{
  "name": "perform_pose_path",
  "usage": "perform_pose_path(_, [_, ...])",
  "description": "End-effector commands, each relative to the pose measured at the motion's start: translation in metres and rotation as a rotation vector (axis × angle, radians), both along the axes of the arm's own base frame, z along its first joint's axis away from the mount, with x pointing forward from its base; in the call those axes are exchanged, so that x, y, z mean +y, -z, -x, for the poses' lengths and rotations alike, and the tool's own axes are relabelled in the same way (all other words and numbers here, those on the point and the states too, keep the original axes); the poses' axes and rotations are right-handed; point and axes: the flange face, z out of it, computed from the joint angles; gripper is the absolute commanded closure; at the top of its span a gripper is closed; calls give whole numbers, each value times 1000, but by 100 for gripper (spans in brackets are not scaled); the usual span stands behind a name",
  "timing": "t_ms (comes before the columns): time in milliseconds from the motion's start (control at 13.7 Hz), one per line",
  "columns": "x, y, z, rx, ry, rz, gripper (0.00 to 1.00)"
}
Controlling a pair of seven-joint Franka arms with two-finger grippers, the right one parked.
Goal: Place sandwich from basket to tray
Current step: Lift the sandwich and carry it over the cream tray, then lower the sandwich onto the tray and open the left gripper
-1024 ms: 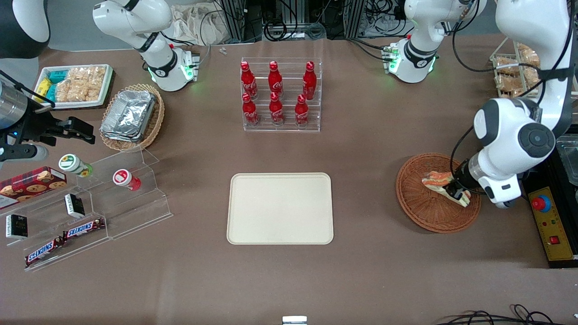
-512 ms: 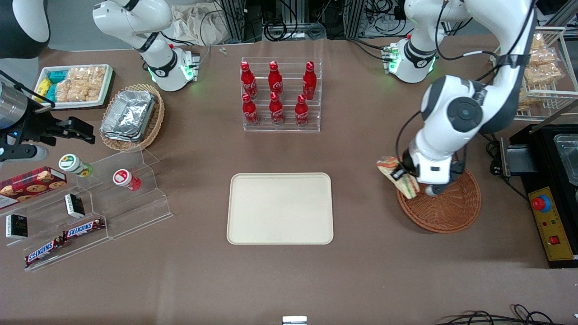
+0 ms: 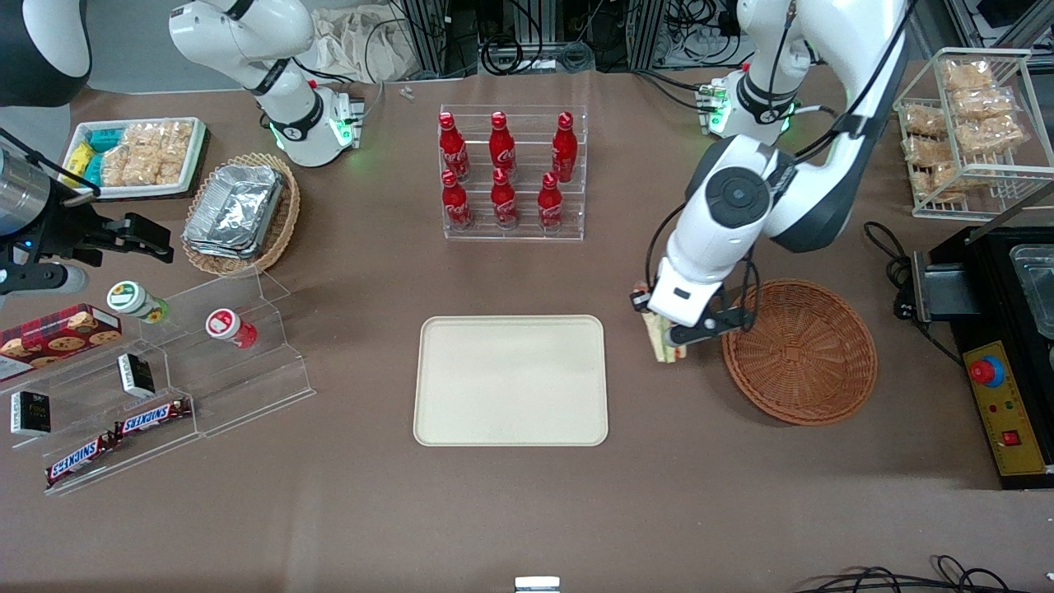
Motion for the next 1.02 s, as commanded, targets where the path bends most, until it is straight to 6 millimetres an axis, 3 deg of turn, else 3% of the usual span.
perform_pose_path(0, [-45,17,-16,-31,98,31,100])
perform_pose_path(366, [-92,83,-24,-86,183,54,100])
perform_pose_path(512, [-100,102,-33,-110,206,49,100])
perform_pose_path(732, [-100,122,-42,-111,206,41,100])
perform_pose_path(878, [-101,123,-42,-121,210,47,100])
perform_pose_path(951, [-101,124,-42,-120,205,49,94])
